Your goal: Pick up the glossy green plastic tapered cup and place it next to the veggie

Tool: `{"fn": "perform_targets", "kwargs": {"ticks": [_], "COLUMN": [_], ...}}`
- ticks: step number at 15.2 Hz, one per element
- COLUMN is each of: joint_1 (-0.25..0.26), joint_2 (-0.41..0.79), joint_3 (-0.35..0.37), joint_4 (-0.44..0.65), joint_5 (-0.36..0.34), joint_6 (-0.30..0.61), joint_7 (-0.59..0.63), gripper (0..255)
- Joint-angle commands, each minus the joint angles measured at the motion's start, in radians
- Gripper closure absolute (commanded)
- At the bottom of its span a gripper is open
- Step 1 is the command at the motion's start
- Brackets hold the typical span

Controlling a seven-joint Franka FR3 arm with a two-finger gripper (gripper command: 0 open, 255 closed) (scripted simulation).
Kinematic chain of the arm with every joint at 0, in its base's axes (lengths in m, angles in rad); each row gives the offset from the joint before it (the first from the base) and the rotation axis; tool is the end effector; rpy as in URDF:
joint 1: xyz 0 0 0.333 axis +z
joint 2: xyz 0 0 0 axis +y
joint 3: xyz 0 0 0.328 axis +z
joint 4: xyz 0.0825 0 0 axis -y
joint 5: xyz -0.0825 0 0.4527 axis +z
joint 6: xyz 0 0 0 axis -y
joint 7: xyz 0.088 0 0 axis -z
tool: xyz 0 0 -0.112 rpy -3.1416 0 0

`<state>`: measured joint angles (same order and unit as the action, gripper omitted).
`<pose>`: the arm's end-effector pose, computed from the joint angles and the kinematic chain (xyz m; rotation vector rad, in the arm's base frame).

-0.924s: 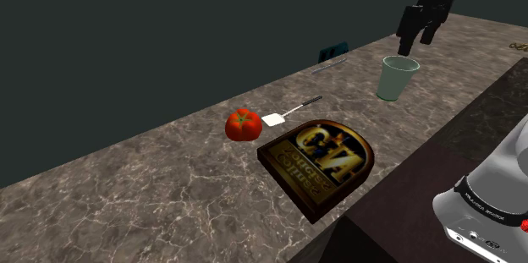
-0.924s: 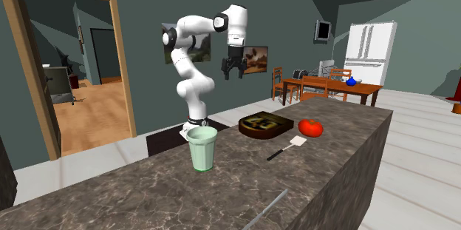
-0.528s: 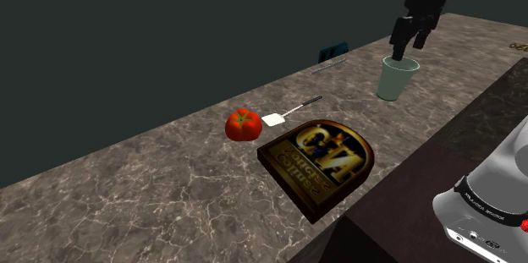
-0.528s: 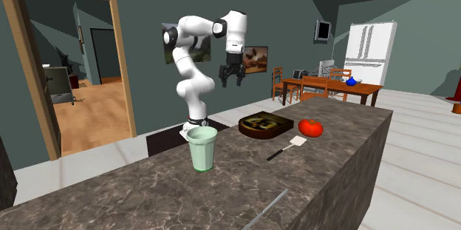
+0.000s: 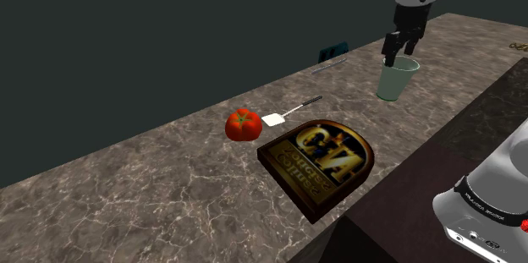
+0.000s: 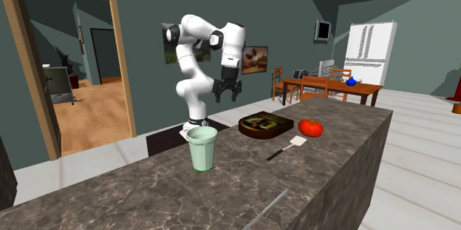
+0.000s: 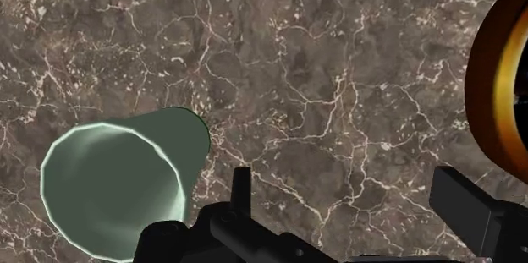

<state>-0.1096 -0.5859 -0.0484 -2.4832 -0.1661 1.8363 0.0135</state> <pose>0.4167 -0.0808 0.4682 3.0072 -0.1717 -0.1050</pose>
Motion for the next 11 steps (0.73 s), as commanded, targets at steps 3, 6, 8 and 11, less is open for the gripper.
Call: {"fn": "perform_targets", "kwargs": {"ticks": [3,6,8,11], "joint_1": [-0.038,-0.065,-0.082,-0.099], "joint_2": [0.105,0.190,0.251,0.311], "joint_3": [-0.042,-0.072,-0.091,-0.110], "joint_4": [0.000,0.018,0.036,0.048], "joint_5": [-0.063,-0.106,-0.132,-0.155], "joint_6": [0.118,0.196,0.246,0.303], "joint_7": [-0.032,-0.051,-0.062,-0.070], "gripper": [0,0,0,0]}}
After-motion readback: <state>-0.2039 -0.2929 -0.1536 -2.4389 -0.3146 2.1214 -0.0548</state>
